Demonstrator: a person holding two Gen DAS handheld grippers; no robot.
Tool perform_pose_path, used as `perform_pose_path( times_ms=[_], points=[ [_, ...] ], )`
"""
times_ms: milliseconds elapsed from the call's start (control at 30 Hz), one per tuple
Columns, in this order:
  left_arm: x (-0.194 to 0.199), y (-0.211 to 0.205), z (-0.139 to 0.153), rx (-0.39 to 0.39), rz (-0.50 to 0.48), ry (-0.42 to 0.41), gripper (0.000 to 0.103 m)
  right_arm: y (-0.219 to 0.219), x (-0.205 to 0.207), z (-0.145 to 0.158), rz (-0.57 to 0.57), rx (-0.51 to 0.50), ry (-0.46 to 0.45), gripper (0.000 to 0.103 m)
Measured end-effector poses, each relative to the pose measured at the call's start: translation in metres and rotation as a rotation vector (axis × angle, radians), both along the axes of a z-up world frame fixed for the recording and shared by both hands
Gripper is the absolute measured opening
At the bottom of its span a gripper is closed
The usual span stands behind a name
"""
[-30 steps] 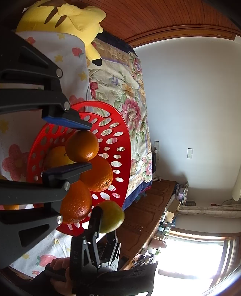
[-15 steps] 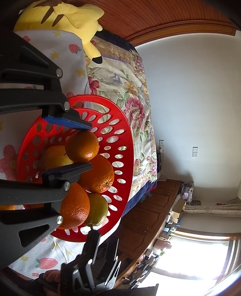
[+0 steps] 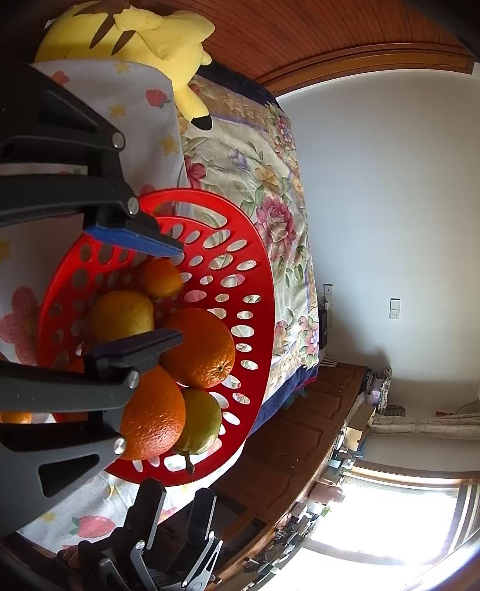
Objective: Organize fruits
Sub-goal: 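Withdraw both tools and move the right tool to a small orange on the cloth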
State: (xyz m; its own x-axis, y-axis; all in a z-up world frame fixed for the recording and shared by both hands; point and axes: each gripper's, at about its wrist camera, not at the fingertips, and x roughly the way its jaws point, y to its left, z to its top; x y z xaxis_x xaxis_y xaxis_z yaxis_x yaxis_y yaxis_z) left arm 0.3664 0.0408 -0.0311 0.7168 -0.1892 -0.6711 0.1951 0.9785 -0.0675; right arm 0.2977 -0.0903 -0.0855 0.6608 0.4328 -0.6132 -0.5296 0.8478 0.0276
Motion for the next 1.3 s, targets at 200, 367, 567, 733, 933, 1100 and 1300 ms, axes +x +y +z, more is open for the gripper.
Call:
perform_pose_path(
  times_ms=[200, 367, 567, 733, 933, 1100, 1300],
  points=[
    [-0.021, 0.004, 0.01, -0.016, 0.007, -0.023, 0.048, -0.002, -0.015, 0.001, -0.008, 0.019, 0.005, 0.068],
    [-0.041, 0.005, 0.017, -0.005, -0.003, -0.037, 0.051, -0.002, -0.033, 0.001, -0.017, 0.023, 0.001, 0.07],
    [-0.066, 0.0, 0.025, 0.009, -0.025, -0.05, 0.055, -0.003, -0.057, -0.002, -0.015, 0.039, 0.011, 0.07],
    [-0.087, -0.001, 0.023, 0.0, -0.032, -0.047, 0.055, -0.004, -0.082, -0.014, -0.025, 0.043, 0.033, 0.07],
    [-0.116, -0.005, 0.014, -0.006, -0.037, -0.051, 0.057, -0.006, -0.105, -0.028, -0.035, 0.037, 0.057, 0.07],
    [-0.137, -0.006, -0.004, -0.037, -0.058, -0.03, 0.06, -0.007, -0.116, -0.037, -0.043, 0.028, 0.072, 0.07],
    [-0.154, -0.006, -0.024, -0.017, -0.048, -0.002, 0.061, -0.004, -0.127, -0.044, -0.04, 0.019, 0.078, 0.07]
  ],
)
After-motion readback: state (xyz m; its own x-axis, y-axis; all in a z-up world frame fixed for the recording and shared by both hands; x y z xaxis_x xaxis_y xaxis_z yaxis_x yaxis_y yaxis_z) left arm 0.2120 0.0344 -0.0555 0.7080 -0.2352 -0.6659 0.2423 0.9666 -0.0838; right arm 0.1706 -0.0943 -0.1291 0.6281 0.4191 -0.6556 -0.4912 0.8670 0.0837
